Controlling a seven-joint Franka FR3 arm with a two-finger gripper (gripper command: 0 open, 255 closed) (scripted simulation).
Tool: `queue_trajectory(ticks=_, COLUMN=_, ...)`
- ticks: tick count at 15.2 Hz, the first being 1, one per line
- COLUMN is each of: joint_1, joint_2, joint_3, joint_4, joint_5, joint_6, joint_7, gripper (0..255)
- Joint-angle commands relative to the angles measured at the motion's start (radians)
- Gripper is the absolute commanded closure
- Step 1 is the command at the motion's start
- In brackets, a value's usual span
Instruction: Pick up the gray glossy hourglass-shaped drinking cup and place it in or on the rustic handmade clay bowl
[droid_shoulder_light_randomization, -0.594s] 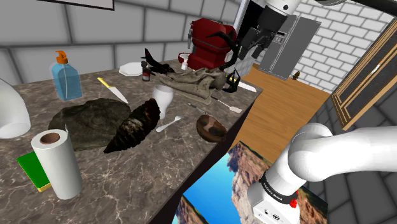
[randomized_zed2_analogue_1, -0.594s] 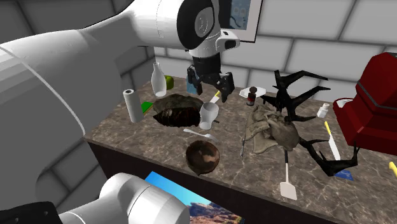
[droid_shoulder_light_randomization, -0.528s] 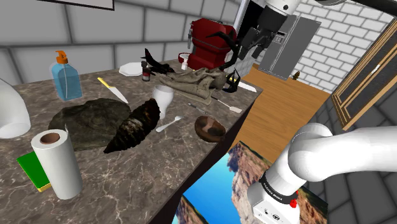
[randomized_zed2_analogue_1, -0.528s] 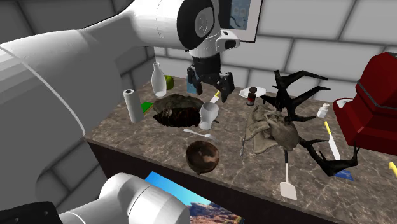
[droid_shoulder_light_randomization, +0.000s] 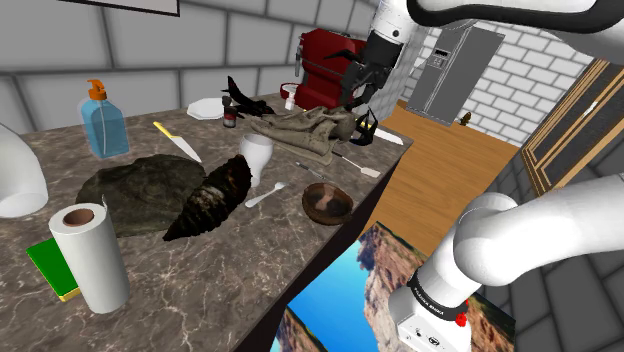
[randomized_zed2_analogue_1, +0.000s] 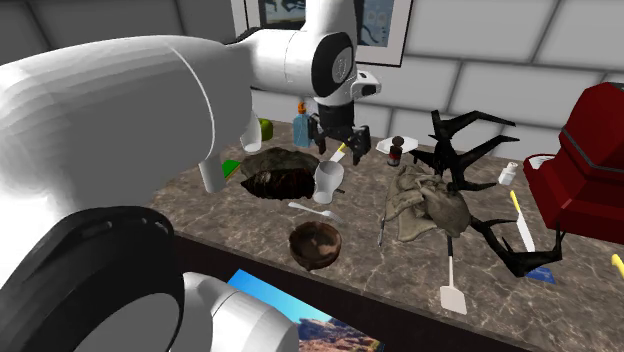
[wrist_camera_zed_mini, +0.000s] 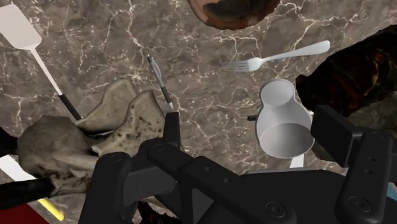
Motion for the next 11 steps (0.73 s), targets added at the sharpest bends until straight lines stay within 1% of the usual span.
queue_trajectory(ticks=1, joint_1=0.007, joint_2=0.066, joint_3=-0.001, joint_4=0.01, joint_5=0.01, joint_6=0.047, joint_7=0.001, gripper=0)
queue_trajectory(ticks=6, joint_1=0.024, joint_2=0.24, joint_3=-0.007, joint_4=0.054, joint_5=0.038, joint_6=0.153, joint_7=-0.003, gripper=0)
queue_trajectory(ticks=11, joint_1=0.04, joint_2=0.423, joint_3=-0.009, joint_4=0.127, joint_5=0.073, joint_6=0.237, joint_7=-0.014, gripper=0)
